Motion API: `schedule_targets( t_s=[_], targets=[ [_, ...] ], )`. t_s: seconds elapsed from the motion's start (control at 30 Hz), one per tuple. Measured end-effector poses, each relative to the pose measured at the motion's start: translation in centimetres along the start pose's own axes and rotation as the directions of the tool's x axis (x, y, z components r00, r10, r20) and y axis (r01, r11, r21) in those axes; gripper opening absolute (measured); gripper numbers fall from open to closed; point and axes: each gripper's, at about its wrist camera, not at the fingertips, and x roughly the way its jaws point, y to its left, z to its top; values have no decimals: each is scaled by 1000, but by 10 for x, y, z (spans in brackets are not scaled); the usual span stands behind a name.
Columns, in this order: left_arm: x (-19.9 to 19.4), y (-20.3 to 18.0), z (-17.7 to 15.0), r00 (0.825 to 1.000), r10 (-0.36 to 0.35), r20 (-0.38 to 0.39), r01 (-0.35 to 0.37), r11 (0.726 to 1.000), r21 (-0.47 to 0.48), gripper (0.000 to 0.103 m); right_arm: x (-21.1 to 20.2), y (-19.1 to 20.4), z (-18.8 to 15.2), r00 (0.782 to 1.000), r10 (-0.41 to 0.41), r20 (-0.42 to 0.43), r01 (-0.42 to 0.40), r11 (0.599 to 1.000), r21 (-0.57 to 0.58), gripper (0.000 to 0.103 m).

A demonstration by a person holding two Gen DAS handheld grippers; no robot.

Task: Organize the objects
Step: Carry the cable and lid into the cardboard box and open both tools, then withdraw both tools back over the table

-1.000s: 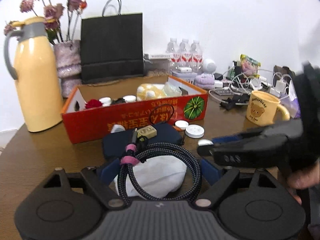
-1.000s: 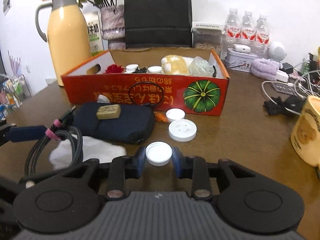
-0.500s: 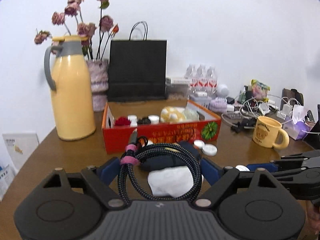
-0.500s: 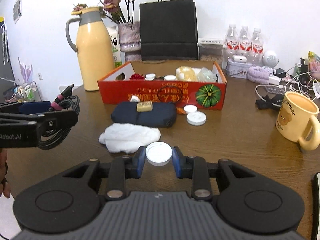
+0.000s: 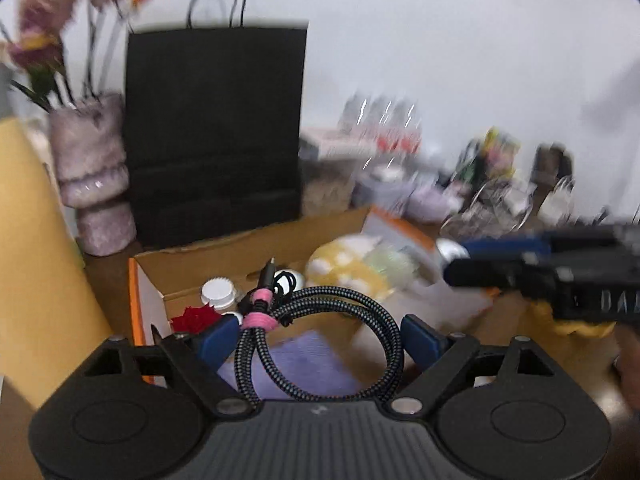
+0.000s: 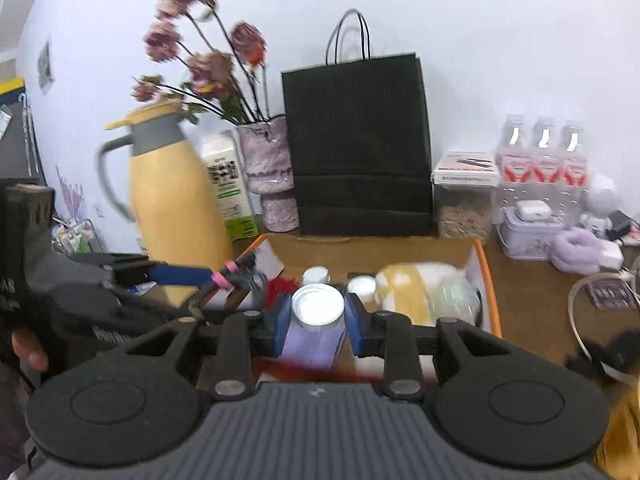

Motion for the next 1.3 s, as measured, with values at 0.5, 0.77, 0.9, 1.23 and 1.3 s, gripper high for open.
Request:
schedule_targets(
  t_s=[0.5,0.77,0.9,1.23,1.3],
  targets=[
    [58,36,-7,994,-35,-103,29,997,-66,88,138,-30,11,978,-15,-210,49,986,159,66],
    [-32,18,-11,978,208,24,-204,973,-104,88,76,-23,19,992,-21,-126,37,992,121,73],
    [-99,-19,-77,963,239,124,-216,961,-170,92,17,-11,-25,995,11,-100,2,992,128,79],
    [-156,-97,-198,973,230,36,-216,949,-231,93,-115,21,-160,986,-40,-161,57,993,103,90],
    [-158,-104,-206,968,252,9,-244,945,-218,93,-133,19,-177,986,-66,-156,87,987,132,91]
  ],
)
